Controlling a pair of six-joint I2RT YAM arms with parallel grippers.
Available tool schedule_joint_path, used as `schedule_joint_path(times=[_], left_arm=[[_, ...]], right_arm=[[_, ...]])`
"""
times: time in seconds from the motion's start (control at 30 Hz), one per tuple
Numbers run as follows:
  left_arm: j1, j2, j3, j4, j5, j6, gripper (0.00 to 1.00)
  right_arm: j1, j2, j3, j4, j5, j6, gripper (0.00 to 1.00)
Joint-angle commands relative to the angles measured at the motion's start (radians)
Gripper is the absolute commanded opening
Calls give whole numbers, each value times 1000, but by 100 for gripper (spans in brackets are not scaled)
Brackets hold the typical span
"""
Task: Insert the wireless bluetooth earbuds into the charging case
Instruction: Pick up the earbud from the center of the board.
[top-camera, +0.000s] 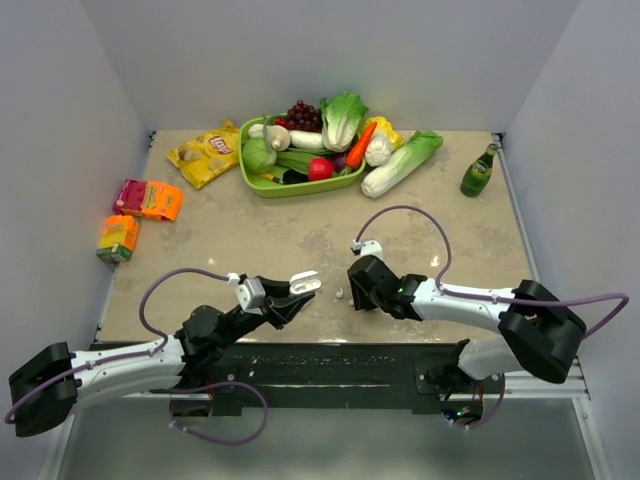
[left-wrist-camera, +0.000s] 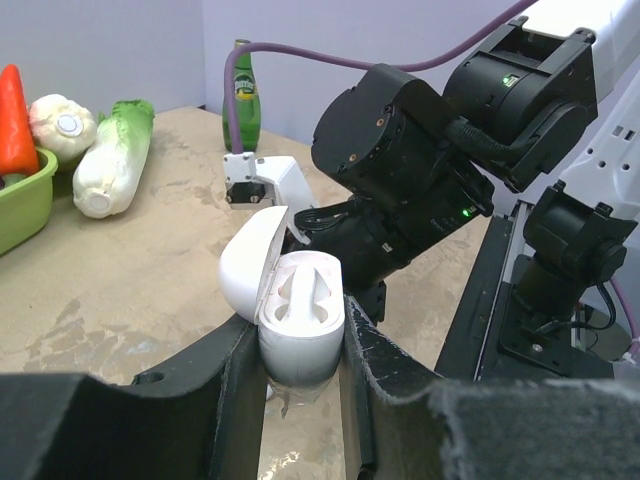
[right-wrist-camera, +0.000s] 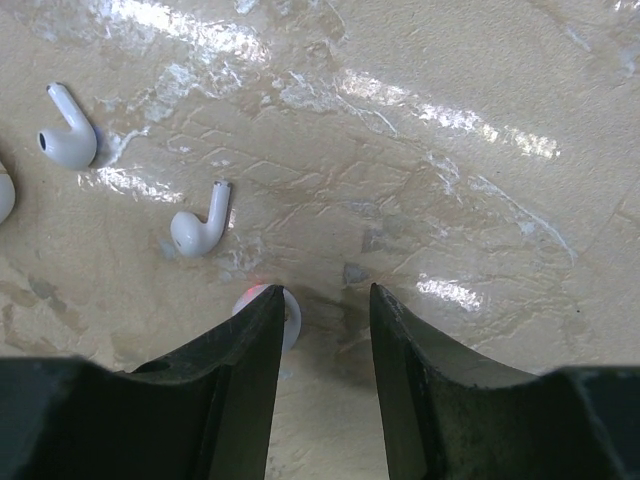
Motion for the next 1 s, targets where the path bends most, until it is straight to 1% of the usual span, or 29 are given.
schedule_joint_path(times=[0.0,0.2,0.37,0.53,0.63,0.7,0.97], left_arm=[[-6,6,-28,96,13,-20,0],[-6,4,-31,96,17,-23,0],[-6,6,-32,99,14,-23,0],[-6,4,-34,101,14,-23,0],[-6,4,-34,98,11,-24,0],[-6,1,-37,96,13,-24,0],[-6,11,-40,111,16,-32,0]], right_arm=[[0,18,16,13,-34,-16,44],[3,21,8,21,-71,-15,43],[12,-13,-5,27,-72,5,45],[17,-40,4,0,-30,37,47],[17,-86,7,-20,0,50,47],[17,-103,11,-22,-11,45,47],[17,-59,4,3,-53,23,45]])
